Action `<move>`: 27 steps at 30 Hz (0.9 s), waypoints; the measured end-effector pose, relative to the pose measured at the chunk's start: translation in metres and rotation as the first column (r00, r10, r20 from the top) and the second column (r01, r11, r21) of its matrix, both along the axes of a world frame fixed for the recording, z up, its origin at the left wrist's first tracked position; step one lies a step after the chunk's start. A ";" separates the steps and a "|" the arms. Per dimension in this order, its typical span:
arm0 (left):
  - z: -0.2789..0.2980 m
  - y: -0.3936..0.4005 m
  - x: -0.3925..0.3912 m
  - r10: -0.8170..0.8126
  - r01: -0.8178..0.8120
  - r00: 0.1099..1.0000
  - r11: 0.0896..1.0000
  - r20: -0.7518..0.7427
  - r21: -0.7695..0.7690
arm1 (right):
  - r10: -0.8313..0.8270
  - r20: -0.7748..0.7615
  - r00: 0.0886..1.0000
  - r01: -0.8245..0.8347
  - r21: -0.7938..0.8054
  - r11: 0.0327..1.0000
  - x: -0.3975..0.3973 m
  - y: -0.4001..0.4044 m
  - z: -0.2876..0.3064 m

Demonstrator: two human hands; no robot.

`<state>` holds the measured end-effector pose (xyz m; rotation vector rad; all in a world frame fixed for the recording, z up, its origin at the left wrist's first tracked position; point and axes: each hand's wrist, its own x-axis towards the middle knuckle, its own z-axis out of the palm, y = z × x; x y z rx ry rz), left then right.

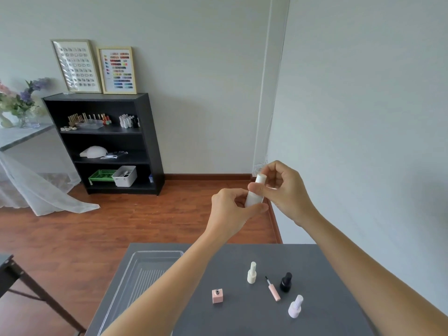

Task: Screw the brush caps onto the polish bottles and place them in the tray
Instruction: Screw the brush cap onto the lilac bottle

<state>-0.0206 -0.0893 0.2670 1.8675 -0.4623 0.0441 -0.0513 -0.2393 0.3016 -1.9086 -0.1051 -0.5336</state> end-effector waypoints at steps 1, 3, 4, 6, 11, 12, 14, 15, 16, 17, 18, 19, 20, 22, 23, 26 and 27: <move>0.000 0.001 0.001 -0.005 0.005 1.000 1.000 0.002 0.003 | 0.064 -0.027 0.998 -0.063 0.050 0.997 0.000 -0.001 0.000; 0.000 0.003 0.002 -0.015 0.015 1.000 1.000 0.006 0.005 | 0.201 -0.073 0.977 -0.191 0.122 0.974 -0.003 -0.004 0.001; -0.001 0.004 0.002 -0.021 0.021 1.000 1.000 0.011 0.007 | 0.239 -0.084 0.967 -0.227 0.130 0.965 -0.004 -0.006 0.001; -0.002 0.005 0.000 -0.038 0.038 0.999 0.999 0.022 0.009 | 0.252 -0.076 0.965 -0.240 0.138 0.961 -0.006 -0.007 0.000; -0.005 0.003 -0.003 -0.042 0.042 0.999 0.999 0.005 -0.021 | 0.122 -0.028 0.992 -0.117 0.131 0.984 -0.010 0.001 0.004; -0.005 0.003 -0.004 -0.034 0.035 0.999 0.999 0.015 -0.021 | 0.098 -0.026 0.995 -0.094 0.125 0.988 -0.010 0.003 0.004; -0.009 0.001 -0.005 -0.011 0.013 0.998 1.000 0.056 -0.024 | 0.041 -0.019 0.999 -0.039 0.096 0.995 -0.010 0.008 0.002; -0.012 0.000 -0.006 0.002 0.000 0.997 1.000 0.076 -0.030 | 0.011 -0.011 1.000 -0.010 0.074 0.997 -0.010 0.011 0.000; -0.014 0.000 -0.007 0.016 -0.013 0.996 0.999 0.090 -0.040 | -0.013 -0.002 1.000 0.013 0.059 0.998 -0.010 0.013 -0.002; -0.018 -0.001 -0.008 0.029 -0.024 0.995 0.998 0.093 -0.051 | -0.036 0.002 0.999 0.036 0.048 0.998 -0.011 0.015 -0.006; -0.022 -0.001 -0.008 0.038 -0.032 0.995 0.998 0.092 -0.061 | -0.056 0.004 0.998 0.056 0.040 0.998 -0.011 0.017 -0.009; -0.026 -0.002 -0.009 0.043 -0.038 0.995 0.997 0.092 -0.060 | -0.073 0.003 0.997 0.073 0.029 0.997 -0.011 0.018 -0.012; -0.031 -0.001 -0.009 0.047 -0.043 0.995 0.998 0.093 -0.040 | -0.084 -0.010 0.996 0.085 0.019 0.996 -0.012 0.019 -0.018; -0.045 0.002 -0.007 0.031 -0.034 0.995 0.999 0.091 0.039 | -0.079 -0.065 0.995 0.080 0.016 0.997 -0.013 0.018 -0.032; -0.055 0.006 -0.006 0.000 -0.006 0.998 0.997 0.068 0.081 | -0.062 -0.107 0.992 0.065 0.026 0.998 -0.014 0.018 -0.041; -0.089 0.025 0.001 -0.149 0.165 0.985 0.961 -0.083 0.224 | -0.038 -0.213 0.976 0.043 0.019 0.999 -0.021 0.018 -0.078; -0.104 0.032 0.004 -0.189 0.225 0.971 0.930 -0.148 0.290 | -0.055 -0.239 0.969 0.055 -0.004 0.998 -0.023 0.019 -0.093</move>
